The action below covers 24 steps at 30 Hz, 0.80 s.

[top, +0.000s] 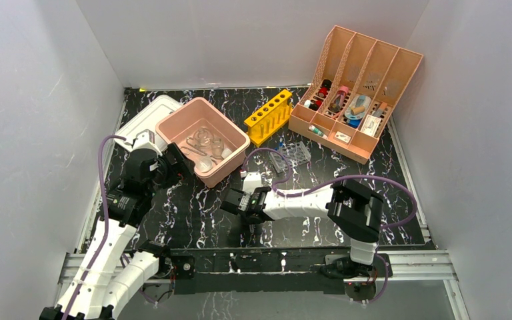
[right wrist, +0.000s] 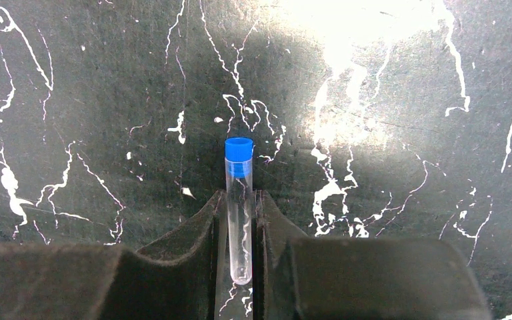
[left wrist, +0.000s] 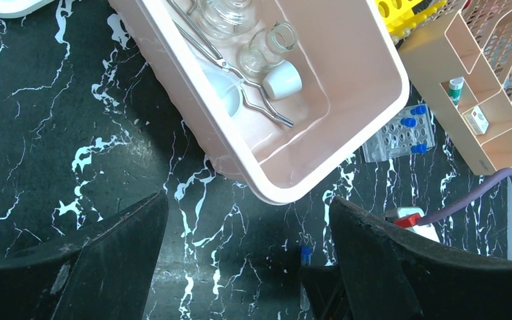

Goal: Organize the chemistry lab equipment

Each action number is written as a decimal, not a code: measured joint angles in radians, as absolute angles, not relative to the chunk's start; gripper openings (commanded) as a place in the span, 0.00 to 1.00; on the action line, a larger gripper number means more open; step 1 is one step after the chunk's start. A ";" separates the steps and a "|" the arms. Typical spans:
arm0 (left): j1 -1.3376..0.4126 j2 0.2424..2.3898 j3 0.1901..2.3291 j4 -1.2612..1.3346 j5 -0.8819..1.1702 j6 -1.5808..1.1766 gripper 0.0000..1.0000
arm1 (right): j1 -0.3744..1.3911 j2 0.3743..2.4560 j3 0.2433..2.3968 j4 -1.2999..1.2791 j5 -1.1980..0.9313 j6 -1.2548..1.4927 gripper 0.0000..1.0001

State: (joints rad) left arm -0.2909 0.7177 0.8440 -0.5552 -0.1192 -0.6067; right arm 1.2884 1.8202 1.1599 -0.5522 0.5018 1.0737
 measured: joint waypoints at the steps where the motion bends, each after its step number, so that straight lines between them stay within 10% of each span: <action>1: -0.291 0.717 0.844 -0.555 -0.118 -0.607 0.89 | 1.288 1.820 1.160 -0.552 0.502 1.073 0.23; 24: -0.290 0.602 0.638 -0.130 0.479 -0.713 0.97 | 1.073 1.289 1.049 -0.429 0.379 0.937 0.28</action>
